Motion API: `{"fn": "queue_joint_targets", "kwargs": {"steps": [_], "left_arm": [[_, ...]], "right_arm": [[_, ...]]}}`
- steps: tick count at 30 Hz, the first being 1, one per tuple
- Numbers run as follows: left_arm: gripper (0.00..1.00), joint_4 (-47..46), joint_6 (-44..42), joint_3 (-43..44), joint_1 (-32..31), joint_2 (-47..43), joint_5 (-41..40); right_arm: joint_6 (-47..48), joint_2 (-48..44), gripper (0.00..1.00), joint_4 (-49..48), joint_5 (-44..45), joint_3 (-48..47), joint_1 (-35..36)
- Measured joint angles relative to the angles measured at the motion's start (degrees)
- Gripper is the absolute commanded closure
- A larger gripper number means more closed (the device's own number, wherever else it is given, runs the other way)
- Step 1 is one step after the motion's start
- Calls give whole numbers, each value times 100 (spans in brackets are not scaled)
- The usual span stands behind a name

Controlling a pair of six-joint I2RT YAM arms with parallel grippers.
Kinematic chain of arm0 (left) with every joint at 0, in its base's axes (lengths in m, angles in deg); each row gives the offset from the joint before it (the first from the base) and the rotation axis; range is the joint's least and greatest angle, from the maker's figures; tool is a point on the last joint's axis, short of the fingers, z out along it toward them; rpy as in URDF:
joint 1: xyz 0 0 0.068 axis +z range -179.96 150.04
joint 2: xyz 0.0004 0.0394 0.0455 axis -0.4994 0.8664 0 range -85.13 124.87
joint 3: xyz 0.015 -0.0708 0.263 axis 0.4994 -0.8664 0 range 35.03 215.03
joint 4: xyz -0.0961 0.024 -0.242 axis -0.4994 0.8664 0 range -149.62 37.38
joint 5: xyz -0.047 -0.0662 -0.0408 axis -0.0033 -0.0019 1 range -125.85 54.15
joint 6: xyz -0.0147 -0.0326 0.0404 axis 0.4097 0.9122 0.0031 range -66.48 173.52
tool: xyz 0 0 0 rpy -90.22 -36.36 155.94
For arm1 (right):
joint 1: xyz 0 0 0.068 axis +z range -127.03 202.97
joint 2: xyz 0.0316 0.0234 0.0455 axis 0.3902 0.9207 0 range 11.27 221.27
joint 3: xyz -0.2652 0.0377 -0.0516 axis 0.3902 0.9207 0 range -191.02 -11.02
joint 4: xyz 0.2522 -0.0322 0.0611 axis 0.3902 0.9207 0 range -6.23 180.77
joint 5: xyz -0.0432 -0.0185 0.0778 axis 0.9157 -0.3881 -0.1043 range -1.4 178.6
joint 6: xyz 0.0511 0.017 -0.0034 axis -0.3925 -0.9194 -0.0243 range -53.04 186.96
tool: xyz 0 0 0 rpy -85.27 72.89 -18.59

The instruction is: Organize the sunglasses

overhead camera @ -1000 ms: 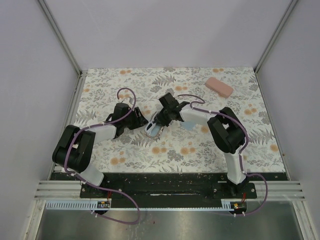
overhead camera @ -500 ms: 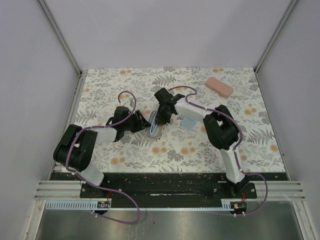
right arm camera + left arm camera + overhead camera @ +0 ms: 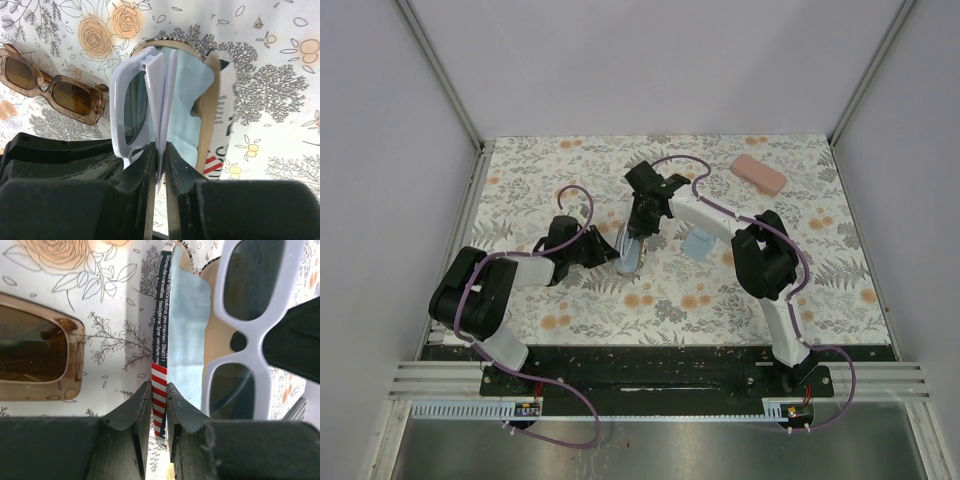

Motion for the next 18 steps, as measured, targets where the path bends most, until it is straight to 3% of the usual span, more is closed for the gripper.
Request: {"fn": "queue_joint_targets", "kwargs": {"steps": [18], "left_arm": [[80,-560,555,-678,-374,-269,-326]], "right_arm": [[1272,723,98,1279,638,-1189,98]]}}
